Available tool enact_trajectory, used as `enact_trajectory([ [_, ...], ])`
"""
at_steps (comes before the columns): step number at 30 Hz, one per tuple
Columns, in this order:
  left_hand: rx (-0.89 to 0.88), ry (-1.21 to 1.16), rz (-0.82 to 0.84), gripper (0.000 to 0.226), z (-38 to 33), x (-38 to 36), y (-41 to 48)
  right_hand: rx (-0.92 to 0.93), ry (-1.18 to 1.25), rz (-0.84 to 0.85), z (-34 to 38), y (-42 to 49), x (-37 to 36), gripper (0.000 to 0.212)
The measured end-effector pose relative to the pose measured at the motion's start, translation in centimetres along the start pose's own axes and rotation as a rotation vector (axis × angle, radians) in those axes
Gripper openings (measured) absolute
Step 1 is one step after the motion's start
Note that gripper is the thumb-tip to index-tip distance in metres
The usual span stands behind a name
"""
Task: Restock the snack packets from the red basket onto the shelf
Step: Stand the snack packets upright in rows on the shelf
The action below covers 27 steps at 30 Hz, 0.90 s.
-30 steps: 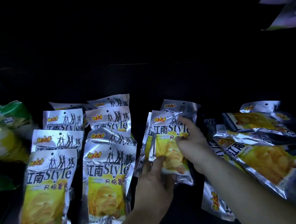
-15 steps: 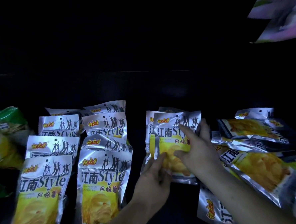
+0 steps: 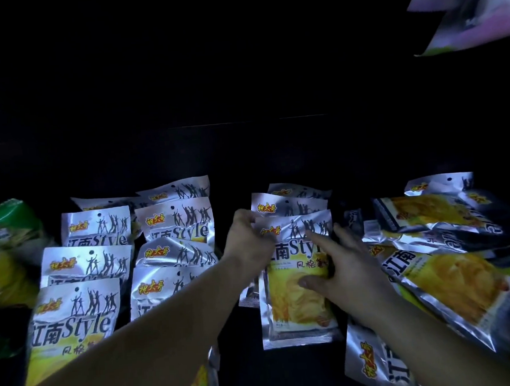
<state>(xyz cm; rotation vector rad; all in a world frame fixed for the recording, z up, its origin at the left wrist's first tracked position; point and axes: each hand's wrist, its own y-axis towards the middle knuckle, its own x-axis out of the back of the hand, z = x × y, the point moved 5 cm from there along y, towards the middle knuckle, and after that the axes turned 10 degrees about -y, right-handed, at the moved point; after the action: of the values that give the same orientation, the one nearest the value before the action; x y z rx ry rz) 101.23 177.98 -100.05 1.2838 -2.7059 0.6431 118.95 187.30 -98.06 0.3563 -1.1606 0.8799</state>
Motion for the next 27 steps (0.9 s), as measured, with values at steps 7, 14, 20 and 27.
enact_trajectory([
  [7,0.093,-0.276,0.036,0.061,0.0,0.2,1.7,-0.006,0.037,0.028,-0.2,0.1,-0.5,0.095],
  [14,0.125,-0.325,0.115,0.036,0.0,-0.7,1.6,-0.013,0.074,0.033,-0.5,0.5,-1.0,0.098],
  [20,0.108,-0.319,0.075,0.034,0.8,-0.6,1.8,-0.016,0.085,0.064,-0.4,0.4,-0.9,0.098],
  [27,0.052,-0.388,0.054,0.065,-0.6,-0.9,2.4,-0.011,0.056,0.033,-0.8,0.4,-1.1,0.098],
])
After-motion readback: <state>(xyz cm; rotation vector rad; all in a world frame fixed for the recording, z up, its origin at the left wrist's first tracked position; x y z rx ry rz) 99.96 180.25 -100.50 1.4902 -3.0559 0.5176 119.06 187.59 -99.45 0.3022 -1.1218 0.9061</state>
